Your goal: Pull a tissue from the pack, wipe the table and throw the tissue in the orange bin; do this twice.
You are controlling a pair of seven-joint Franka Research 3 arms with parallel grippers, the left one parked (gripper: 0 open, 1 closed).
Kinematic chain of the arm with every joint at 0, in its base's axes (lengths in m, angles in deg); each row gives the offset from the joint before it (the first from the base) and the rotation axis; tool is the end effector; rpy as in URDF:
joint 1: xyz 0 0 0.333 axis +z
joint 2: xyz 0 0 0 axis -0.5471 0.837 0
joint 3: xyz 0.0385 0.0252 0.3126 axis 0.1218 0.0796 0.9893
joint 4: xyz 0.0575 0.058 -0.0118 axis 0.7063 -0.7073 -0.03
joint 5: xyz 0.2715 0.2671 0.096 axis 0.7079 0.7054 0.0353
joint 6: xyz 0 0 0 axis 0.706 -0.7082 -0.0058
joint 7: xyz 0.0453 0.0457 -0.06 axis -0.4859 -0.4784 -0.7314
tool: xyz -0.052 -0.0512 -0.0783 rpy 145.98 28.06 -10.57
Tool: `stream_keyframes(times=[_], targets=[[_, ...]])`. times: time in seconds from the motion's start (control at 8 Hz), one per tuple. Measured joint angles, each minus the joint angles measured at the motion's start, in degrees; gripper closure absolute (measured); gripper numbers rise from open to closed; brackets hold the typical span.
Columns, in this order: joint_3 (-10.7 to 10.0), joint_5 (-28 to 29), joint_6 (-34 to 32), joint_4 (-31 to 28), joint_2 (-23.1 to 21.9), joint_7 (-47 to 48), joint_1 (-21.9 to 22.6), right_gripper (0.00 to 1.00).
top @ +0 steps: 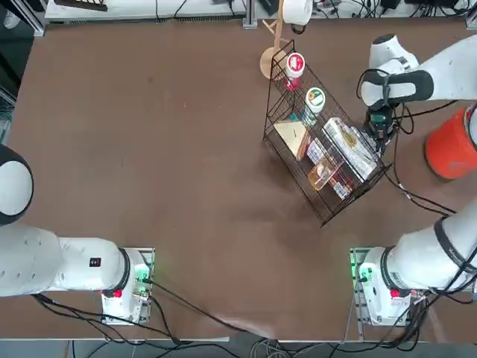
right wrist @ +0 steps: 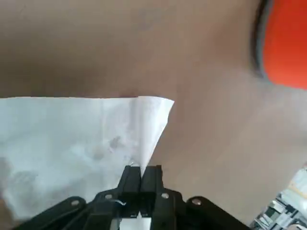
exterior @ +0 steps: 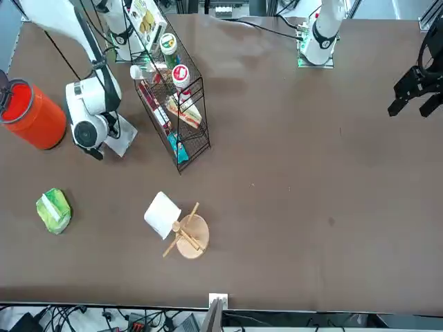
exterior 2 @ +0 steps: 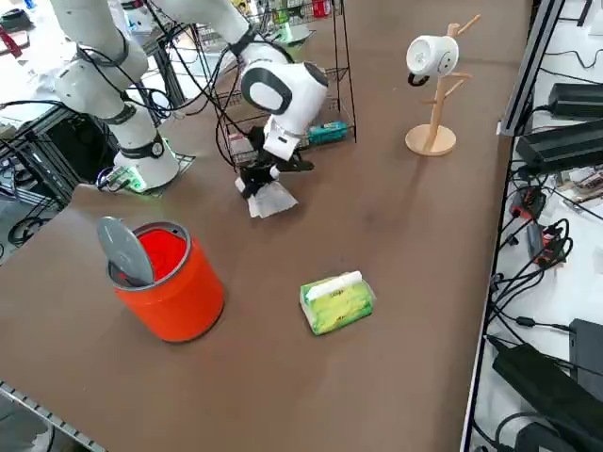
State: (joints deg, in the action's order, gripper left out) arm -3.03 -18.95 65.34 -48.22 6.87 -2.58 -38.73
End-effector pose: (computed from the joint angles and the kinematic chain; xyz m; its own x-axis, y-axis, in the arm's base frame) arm 0.4785 0.0055 0.2233 0.8119 -0.5157 -0.2735 -0.3350 -0.7953 0.5052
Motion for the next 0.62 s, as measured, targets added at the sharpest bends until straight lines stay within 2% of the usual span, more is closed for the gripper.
stream_keyframes(times=[0.38, 0.62], targets=[[0.0, 0.0, -4.6, 1.1, -6.2, -8.2, -2.4, 0.99], [-0.1, 0.0, -11.0, 5.7, -8.6, -13.4, -2.9, 0.99]])
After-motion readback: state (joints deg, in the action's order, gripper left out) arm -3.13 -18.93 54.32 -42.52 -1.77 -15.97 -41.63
